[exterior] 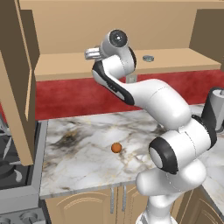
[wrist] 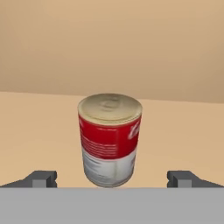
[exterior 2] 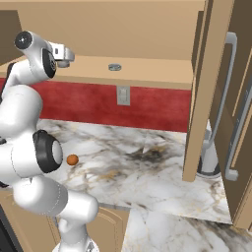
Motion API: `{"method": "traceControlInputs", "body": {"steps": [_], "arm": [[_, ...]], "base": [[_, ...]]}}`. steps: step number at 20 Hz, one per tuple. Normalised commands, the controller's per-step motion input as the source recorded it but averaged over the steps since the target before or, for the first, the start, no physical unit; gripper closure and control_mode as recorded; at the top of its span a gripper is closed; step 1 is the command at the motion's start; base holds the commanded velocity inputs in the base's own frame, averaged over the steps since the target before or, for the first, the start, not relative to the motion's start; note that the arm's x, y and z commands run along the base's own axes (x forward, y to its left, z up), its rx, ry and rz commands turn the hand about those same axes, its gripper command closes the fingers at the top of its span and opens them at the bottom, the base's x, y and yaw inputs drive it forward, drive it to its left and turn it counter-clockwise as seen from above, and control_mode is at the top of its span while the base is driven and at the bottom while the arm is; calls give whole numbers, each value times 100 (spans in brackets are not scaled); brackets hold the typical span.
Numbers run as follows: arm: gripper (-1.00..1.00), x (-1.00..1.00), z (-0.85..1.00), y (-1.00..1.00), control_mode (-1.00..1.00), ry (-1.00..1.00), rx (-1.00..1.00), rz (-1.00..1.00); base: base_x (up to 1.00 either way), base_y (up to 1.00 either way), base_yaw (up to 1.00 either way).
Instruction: Restock the canned food cabinet by taking the new fresh canned food from the counter and placing it in the cabinet. Then, take the old canned food from the cabinet and place it on the counter.
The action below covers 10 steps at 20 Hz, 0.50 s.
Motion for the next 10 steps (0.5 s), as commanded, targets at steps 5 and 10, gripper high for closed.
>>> {"method": "traceControlInputs", "body": {"steps": [5,10], "arm": [[-100,7,-2,2,-100,0,0,0],[-100,7,-4,1,-100,0,0,0]], "base": [[0,0,0],[0,0,0]]}}
